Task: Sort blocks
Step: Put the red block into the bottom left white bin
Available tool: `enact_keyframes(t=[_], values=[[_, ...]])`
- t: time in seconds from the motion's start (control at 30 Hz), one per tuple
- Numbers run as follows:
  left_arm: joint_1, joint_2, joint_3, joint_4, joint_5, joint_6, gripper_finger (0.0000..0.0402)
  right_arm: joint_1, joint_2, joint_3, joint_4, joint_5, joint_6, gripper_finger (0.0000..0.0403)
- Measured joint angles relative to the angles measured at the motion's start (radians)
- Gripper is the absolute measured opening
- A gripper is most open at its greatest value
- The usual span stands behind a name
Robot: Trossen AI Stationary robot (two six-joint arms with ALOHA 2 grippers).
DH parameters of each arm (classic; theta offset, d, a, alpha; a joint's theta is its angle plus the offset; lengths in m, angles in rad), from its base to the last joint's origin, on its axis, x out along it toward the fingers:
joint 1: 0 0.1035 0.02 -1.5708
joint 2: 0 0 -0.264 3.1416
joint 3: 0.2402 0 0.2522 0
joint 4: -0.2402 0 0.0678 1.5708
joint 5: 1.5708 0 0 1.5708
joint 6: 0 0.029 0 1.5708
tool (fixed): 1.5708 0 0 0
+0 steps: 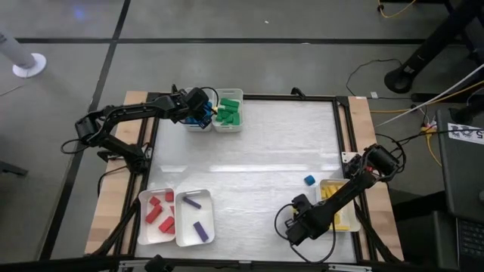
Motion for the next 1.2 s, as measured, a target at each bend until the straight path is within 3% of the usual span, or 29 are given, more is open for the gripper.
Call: enact_keyframes(t=[0.3,0.5,0.67,0.8,0.97,1.07,1.2], values=[[-0.005,-0.01,0.003,-0.007,0.001,0.011,0.0155,0.0,0.001,0.0,0.006,0.009,0.005,0.0087],[-0.053,-0.09,0.035,-0.086,0.002,0.007,0.0155,-0.013,0.001,0.0,0.007,0.099,-0.02,0.0086],[-0.139,-0.239,0.05,-0.23,0.003,-0.038,0.0155,-0.065,0.007,0.028,0.01,0.225,-0.118,0.0099],[-0.227,-0.374,0.05,-0.344,0.066,-0.152,0.0155,-0.127,0.007,0.077,0.011,0.347,-0.297,0.009],[-0.357,-0.509,0.05,-0.43,0.234,-0.323,0.0155,-0.231,0.006,0.137,0.078,0.491,-0.609,0.0092],[-0.446,-0.572,0.05,-0.459,0.313,-0.425,0.0155,-0.294,0.006,0.173,0.192,0.532,-0.849,0.01],[-0.575,-0.648,0.05,-0.507,0.329,-0.606,0.0155,-0.37,0.005,0.198,0.476,0.516,-1.206,0.0096]])
